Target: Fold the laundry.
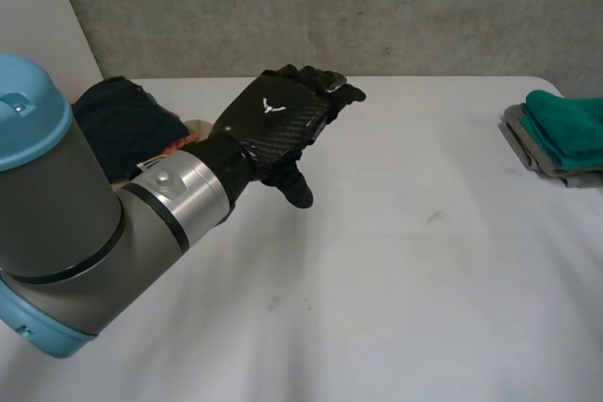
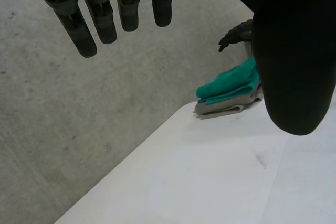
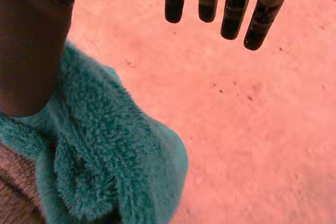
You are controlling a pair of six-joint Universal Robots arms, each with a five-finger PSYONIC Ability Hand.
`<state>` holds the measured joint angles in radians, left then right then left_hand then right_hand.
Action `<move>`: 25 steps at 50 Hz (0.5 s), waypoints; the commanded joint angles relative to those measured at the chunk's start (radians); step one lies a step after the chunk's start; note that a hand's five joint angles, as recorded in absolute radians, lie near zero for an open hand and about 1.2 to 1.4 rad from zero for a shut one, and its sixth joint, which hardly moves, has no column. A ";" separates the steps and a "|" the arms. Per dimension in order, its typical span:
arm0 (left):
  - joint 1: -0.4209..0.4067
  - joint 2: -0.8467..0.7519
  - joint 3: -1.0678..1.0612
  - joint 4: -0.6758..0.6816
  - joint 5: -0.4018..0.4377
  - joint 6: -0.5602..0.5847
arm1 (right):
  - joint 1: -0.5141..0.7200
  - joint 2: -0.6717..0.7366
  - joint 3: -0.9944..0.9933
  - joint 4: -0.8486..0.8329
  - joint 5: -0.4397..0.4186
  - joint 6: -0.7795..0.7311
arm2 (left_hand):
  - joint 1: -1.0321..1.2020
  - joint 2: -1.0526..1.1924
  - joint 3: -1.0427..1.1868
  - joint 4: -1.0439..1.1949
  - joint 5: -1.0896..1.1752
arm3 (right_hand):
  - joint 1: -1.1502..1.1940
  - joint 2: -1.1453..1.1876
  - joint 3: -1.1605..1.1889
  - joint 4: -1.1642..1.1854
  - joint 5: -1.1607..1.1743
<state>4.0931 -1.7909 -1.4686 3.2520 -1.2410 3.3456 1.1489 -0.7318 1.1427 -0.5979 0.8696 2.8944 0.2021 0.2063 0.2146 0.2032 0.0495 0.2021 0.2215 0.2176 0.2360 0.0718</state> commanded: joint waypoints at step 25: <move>0.239 0.050 0.031 0.135 -0.250 0.038 | 0.138 -0.676 0.339 0.135 0.343 -0.027 | 0.008 0.004 -0.004 0.007 -0.013 | -0.028 -0.047 -0.043 -0.061 -0.072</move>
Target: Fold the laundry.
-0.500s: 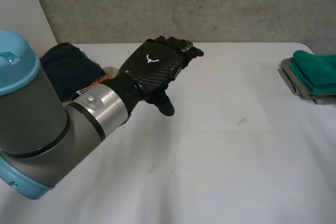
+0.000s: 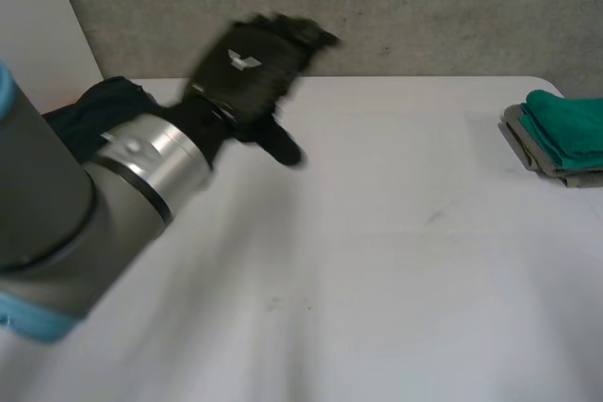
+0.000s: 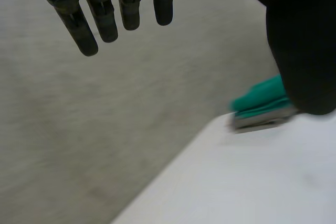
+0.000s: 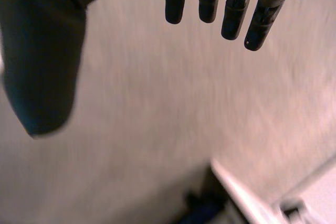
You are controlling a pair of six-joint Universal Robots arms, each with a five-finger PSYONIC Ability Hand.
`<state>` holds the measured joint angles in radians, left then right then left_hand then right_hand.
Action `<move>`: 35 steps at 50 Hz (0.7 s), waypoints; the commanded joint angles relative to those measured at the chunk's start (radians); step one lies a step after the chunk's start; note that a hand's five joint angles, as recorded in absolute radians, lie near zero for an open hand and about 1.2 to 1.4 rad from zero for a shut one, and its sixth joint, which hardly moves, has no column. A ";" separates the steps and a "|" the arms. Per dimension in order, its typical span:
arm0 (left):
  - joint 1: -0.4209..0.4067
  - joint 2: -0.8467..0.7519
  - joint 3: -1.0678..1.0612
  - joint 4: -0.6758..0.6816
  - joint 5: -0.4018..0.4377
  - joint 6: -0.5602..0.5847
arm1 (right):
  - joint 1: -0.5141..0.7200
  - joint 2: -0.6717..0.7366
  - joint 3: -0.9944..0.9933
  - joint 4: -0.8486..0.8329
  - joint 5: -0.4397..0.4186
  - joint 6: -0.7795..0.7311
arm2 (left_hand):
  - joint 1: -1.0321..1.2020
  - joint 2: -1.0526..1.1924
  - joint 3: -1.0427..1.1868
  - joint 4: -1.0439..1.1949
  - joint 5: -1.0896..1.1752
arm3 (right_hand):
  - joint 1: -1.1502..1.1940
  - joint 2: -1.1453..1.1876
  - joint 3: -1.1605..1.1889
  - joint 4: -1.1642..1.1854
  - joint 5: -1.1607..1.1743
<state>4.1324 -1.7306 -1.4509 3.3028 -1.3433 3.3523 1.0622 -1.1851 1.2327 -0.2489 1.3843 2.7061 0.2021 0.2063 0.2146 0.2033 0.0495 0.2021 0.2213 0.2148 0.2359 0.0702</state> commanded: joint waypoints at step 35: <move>0.468 -0.551 0.297 0.162 -0.004 0.300 | 0.619 -0.130 0.617 -0.191 -0.280 -0.152 | 1.194 1.190 1.182 1.193 1.172 | -0.028 -0.047 -0.040 -0.061 -0.070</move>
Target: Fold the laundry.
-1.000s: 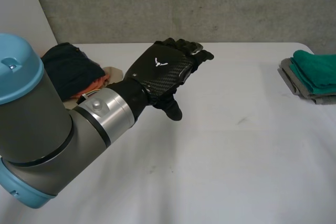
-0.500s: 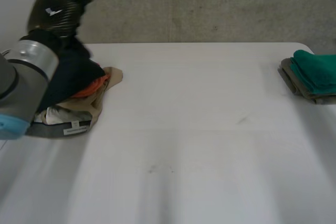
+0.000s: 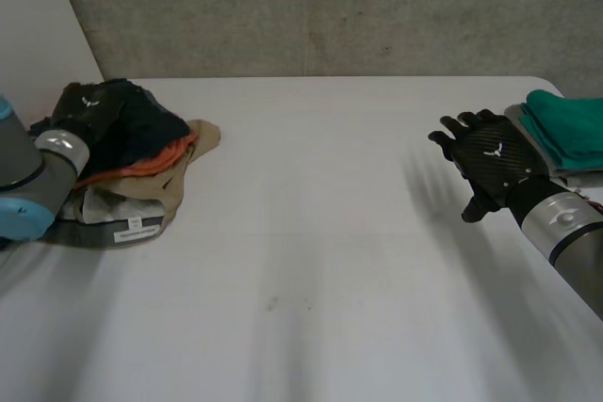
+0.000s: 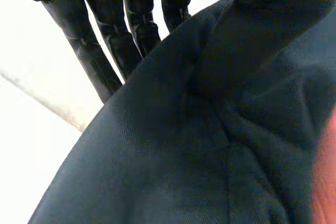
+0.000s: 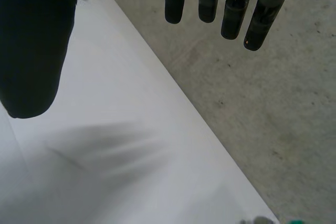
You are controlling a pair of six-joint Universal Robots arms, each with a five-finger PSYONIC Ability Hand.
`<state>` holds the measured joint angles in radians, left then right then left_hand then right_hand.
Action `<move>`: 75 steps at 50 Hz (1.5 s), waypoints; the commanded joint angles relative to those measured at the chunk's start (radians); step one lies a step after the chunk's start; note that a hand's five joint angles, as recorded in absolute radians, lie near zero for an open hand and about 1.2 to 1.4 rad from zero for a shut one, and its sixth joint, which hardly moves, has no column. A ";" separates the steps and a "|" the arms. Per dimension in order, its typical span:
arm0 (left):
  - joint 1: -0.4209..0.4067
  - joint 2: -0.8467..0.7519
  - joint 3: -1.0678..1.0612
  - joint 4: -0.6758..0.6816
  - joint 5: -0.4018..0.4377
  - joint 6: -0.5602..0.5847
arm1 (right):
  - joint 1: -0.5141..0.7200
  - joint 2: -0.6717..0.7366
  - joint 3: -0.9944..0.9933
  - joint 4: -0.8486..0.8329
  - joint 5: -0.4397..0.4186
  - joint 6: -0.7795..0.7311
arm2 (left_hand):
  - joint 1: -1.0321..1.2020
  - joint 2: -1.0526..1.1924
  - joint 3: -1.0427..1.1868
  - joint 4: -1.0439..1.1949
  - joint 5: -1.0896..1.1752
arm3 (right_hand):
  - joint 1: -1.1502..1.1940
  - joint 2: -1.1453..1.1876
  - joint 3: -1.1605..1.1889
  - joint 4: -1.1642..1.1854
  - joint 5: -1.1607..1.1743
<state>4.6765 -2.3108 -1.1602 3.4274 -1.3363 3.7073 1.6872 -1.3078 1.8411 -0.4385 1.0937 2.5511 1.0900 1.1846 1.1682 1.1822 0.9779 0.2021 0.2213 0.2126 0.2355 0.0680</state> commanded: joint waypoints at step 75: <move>-0.624 0.328 -0.635 -0.168 -0.454 -0.388 | 0.108 0.076 0.004 0.377 0.132 0.074 | -0.633 -0.728 -0.711 -0.725 -0.695 | 1.194 1.175 1.184 1.161 1.154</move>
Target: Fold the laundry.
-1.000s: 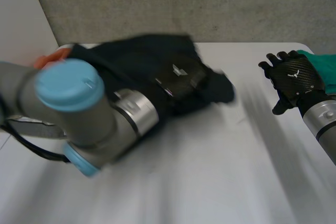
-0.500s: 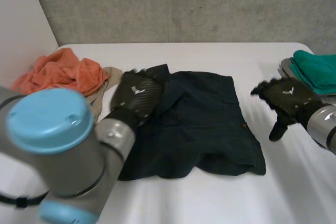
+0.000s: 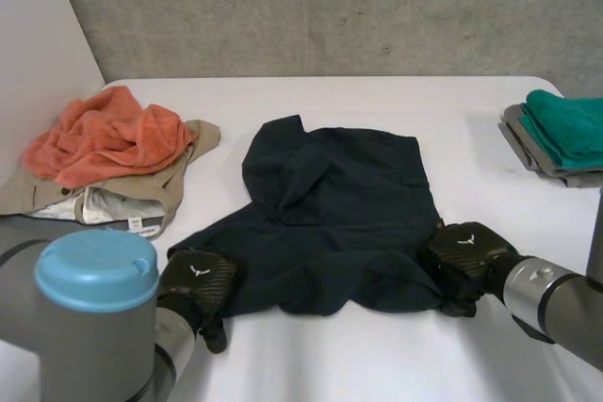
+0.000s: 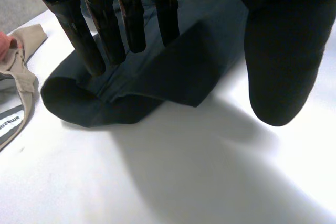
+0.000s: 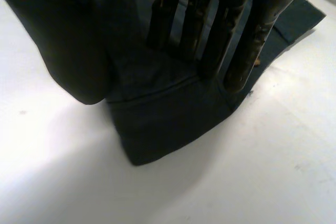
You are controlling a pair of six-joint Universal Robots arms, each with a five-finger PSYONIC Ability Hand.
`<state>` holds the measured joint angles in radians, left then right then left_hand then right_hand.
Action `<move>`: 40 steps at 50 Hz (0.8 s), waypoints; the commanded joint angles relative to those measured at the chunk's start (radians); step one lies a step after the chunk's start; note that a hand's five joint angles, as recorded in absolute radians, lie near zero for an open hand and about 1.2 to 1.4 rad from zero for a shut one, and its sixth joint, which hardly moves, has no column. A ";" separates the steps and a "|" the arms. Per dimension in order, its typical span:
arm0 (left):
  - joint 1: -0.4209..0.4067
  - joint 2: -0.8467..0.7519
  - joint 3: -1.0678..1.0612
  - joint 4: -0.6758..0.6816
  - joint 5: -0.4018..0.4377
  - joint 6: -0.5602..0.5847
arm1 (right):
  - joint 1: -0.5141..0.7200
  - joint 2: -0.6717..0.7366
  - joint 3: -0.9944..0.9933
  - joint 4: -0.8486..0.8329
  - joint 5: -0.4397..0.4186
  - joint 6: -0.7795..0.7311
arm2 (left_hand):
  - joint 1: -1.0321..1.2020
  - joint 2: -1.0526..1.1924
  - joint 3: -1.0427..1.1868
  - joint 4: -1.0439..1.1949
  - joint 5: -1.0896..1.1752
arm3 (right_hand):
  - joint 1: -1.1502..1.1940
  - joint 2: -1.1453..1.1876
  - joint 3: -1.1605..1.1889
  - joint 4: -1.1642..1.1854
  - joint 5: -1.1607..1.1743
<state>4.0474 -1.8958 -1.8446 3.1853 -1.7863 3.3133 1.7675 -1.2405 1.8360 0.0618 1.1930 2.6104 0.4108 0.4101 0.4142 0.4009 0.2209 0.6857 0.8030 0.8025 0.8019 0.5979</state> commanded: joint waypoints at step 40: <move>0.146 -0.229 0.464 -0.050 0.136 0.026 | 0.191 0.189 -0.538 -0.005 0.193 -0.201 | 0.769 0.770 0.766 0.779 0.785 | 0.711 0.593 0.594 0.594 0.624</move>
<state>4.1228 -1.8629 -1.5915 3.1216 -1.6178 3.3315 1.8526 -1.2866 1.4491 0.1597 1.2574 2.4048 1.1566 1.1960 1.1894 1.1982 0.9723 0.9934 1.1798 1.1829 1.1886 0.9902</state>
